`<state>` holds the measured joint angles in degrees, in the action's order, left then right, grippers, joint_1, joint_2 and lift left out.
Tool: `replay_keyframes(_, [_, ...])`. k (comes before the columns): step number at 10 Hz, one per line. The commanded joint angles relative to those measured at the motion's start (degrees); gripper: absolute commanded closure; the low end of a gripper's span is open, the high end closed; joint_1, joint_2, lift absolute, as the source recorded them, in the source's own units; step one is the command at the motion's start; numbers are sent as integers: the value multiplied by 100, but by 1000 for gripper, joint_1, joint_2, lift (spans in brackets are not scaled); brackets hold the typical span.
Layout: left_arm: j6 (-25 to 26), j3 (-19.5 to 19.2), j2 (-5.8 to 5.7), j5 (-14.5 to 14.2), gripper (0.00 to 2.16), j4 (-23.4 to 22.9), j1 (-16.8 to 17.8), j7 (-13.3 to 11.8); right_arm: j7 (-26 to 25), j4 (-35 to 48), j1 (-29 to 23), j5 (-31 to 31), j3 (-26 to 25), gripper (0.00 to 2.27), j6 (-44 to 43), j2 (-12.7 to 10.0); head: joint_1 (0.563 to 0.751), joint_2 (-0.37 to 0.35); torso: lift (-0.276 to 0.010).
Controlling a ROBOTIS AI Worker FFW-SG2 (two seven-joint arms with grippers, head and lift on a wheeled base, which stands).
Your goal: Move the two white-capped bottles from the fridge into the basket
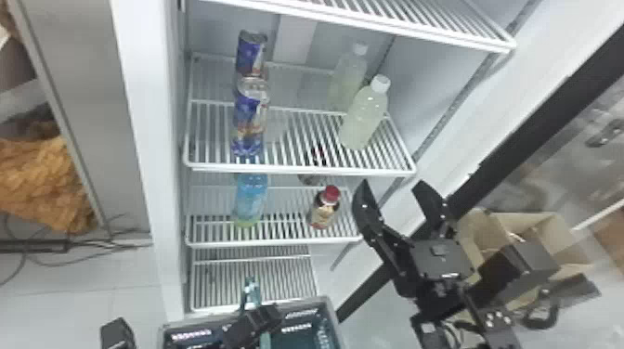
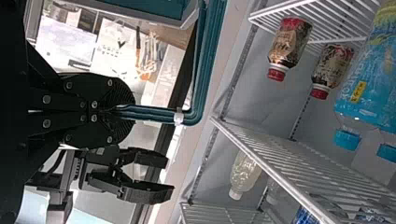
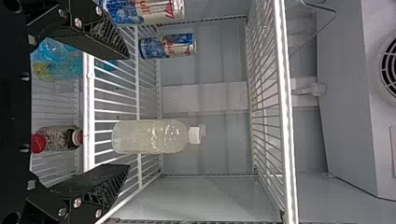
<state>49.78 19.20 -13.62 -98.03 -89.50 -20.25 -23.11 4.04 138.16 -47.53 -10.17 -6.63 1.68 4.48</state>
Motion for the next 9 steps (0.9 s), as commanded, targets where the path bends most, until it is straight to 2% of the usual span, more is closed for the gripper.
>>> replay_keyframes(1, [0,0,0,0,1161,0,0,0,1,0,0,0,0,234,0,0,695,-350,0])
replay_keyframes(9, [0,-11,0,-12,1161,0,-14,0,-17,-225,183,34,-12,233,0,0,695,-350,0])
